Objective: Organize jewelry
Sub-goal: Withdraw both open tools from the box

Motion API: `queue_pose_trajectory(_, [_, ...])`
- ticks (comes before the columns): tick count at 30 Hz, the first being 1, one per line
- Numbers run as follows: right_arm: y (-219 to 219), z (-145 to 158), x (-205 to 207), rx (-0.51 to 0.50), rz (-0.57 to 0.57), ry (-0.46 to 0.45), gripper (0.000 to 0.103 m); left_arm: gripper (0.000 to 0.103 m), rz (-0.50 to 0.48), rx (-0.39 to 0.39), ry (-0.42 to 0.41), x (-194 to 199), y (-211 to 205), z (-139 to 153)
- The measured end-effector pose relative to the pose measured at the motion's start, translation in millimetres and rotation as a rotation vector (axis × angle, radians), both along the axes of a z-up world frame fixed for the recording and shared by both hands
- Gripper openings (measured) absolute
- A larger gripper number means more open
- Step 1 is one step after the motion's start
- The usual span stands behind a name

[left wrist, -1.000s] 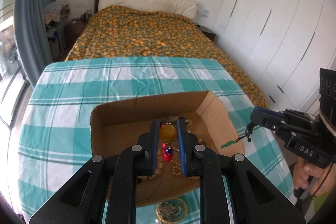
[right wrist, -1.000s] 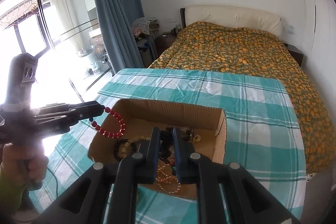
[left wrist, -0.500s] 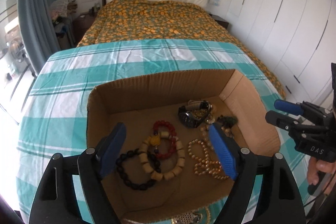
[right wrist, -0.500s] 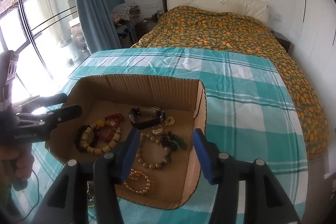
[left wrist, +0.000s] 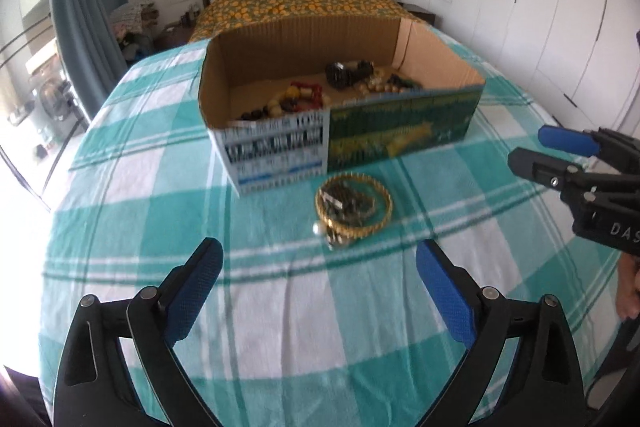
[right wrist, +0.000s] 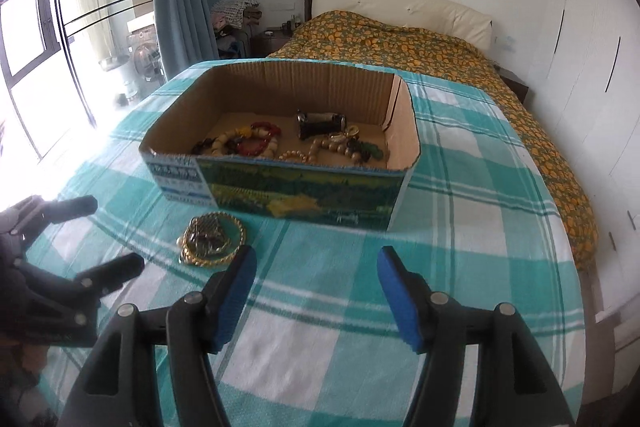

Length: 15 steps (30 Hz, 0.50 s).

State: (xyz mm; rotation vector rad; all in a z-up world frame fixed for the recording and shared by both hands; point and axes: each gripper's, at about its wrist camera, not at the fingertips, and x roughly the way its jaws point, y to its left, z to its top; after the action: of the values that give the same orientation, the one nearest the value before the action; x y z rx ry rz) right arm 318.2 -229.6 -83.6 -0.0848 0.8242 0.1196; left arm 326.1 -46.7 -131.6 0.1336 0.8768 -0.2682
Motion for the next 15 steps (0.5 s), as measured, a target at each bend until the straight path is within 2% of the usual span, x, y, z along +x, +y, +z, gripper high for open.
queue_pose_trajectory(4, [6, -11, -24, -0.041, -0.028, -0.015, 0.064, 0.098, 0.037, 0.004, 0.005, -24, 1, -18])
queue_pose_trajectory(7, [4, -18, -35, -0.035, -0.053, -0.013, 0.064, 0.098, 0.065, -0.011, 0.018, -34, 4, -27])
queue_pose_trajectory(15, [-9, -31, -48, -0.029, -0.112, -0.004, 0.064, 0.098, 0.085, 0.002, 0.010, -37, 3, -36])
